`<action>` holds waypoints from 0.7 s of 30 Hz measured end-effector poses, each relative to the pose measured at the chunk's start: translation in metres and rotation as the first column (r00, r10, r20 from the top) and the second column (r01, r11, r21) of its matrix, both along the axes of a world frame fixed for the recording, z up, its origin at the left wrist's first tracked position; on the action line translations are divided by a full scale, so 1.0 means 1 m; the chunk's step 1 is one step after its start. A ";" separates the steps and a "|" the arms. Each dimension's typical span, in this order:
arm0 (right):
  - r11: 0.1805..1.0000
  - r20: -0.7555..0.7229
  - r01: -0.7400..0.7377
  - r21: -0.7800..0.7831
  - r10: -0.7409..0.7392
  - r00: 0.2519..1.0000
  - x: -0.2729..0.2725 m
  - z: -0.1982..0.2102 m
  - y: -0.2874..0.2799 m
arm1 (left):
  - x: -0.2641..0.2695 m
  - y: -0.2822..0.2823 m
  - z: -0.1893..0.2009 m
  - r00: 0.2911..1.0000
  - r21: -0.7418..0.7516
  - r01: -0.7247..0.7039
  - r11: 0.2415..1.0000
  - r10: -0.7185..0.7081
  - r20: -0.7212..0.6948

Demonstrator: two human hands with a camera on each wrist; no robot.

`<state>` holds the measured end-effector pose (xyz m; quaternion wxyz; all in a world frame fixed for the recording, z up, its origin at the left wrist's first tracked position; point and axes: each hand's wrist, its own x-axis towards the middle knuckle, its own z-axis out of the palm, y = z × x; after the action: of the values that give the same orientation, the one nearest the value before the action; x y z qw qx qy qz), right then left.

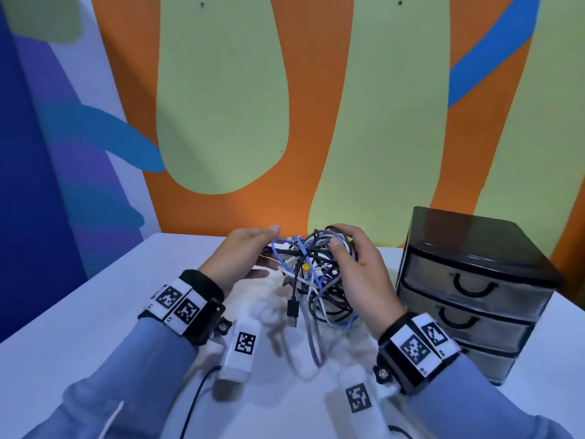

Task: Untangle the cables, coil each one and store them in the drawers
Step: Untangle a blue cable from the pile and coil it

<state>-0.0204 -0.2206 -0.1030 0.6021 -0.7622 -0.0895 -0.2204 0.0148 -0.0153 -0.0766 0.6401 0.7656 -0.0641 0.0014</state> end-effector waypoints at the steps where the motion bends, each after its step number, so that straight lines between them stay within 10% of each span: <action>1: 0.999 0.007 -0.011 0.034 0.011 1.000 -0.001 -0.001 0.001 | -0.001 -0.002 0.002 1.000 -0.060 0.007 0.998 -0.007 -0.006; 8: 0.980 0.058 -0.148 0.136 0.141 0.988 -0.007 0.000 0.003 | -0.006 -0.006 0.004 0.997 -0.297 0.071 0.952 -0.075 -0.002; 21: 0.962 0.077 -0.208 0.175 0.197 0.977 -0.003 -0.004 0.003 | -0.006 -0.007 0.003 0.996 -0.279 0.087 0.956 -0.074 0.056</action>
<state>-0.0234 -0.2177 -0.1066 0.6857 -0.6840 -0.1641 -0.1872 0.0088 -0.0226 -0.0738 0.7401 0.6636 -0.1088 0.0019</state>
